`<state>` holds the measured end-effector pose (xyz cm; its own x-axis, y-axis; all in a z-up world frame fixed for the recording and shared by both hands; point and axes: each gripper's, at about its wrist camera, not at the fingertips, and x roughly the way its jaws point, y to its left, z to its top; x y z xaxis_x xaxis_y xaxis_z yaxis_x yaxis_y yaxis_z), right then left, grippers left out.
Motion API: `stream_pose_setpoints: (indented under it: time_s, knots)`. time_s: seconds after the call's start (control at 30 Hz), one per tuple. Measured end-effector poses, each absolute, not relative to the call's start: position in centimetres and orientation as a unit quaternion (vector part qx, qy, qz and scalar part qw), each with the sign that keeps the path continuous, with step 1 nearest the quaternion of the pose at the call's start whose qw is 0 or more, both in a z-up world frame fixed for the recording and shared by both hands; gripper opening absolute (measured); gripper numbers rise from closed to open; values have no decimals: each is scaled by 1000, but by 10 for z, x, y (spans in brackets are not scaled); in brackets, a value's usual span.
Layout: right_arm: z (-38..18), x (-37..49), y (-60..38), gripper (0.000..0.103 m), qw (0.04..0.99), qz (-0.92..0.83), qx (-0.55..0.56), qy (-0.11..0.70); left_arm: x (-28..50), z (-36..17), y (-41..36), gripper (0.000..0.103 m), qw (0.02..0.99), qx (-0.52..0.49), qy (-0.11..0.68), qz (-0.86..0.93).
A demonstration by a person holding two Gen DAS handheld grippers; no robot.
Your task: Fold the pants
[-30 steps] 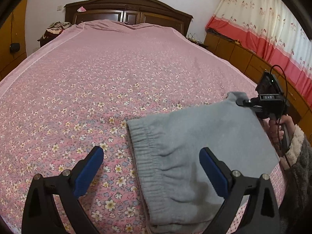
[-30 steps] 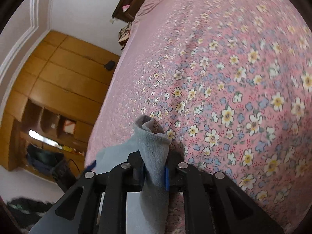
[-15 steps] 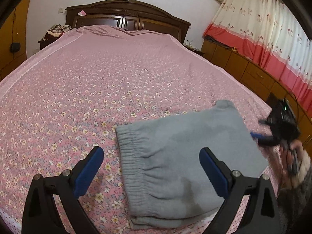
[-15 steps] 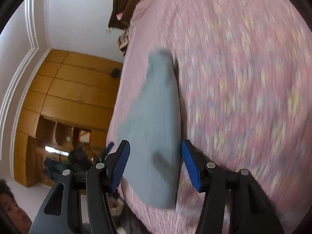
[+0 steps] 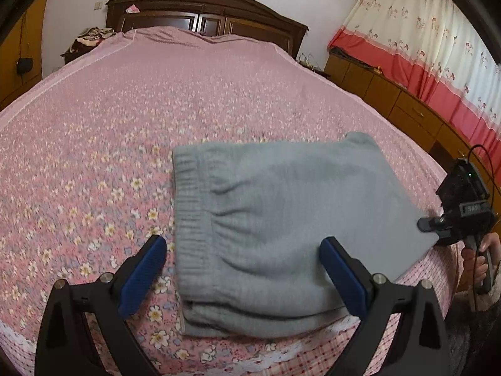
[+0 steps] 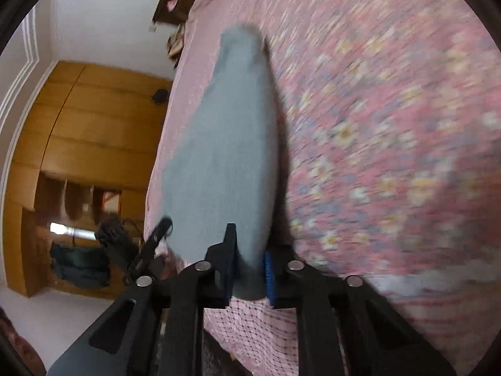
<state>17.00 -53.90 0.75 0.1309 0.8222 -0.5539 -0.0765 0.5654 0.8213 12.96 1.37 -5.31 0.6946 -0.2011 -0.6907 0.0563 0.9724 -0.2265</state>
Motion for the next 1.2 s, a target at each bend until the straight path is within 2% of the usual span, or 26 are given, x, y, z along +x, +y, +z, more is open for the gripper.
stream_pose_setpoints:
  time_s: [0.17,0.4,0.5,0.53,0.6,0.77,0.9,1.07,1.2]
  knots:
    - [17,161,-583,14,688,296,384,540,127,-60,16,100,914,-105,385,-78]
    - [0,149,-555,46,645,362,397,544,127,-62,17,100,914,-103,384,-79]
    - [-7,157,-539,43,646,357,405,539,126,-64,20,100,914,-104,384,-82]
    - [-11,159,-539,39,644,351,419,535,125,-64,20,100,914,-105,384,-82]
    - [-15,158,-538,21,648,335,425,536,123,-66,20,100,913,-105,385,-83]
    - [-12,144,-543,12,685,299,417,517,120,-67,21,100,913,-106,384,-86]
    - [-5,128,-542,13,715,243,422,502,115,-68,26,100,912,-111,384,-89]
    - [-19,99,-548,18,688,195,550,432,109,-67,29,100,911,-113,385,-90]
    - [-23,90,-549,21,689,182,577,400,106,-66,31,100,911,-120,385,-89]
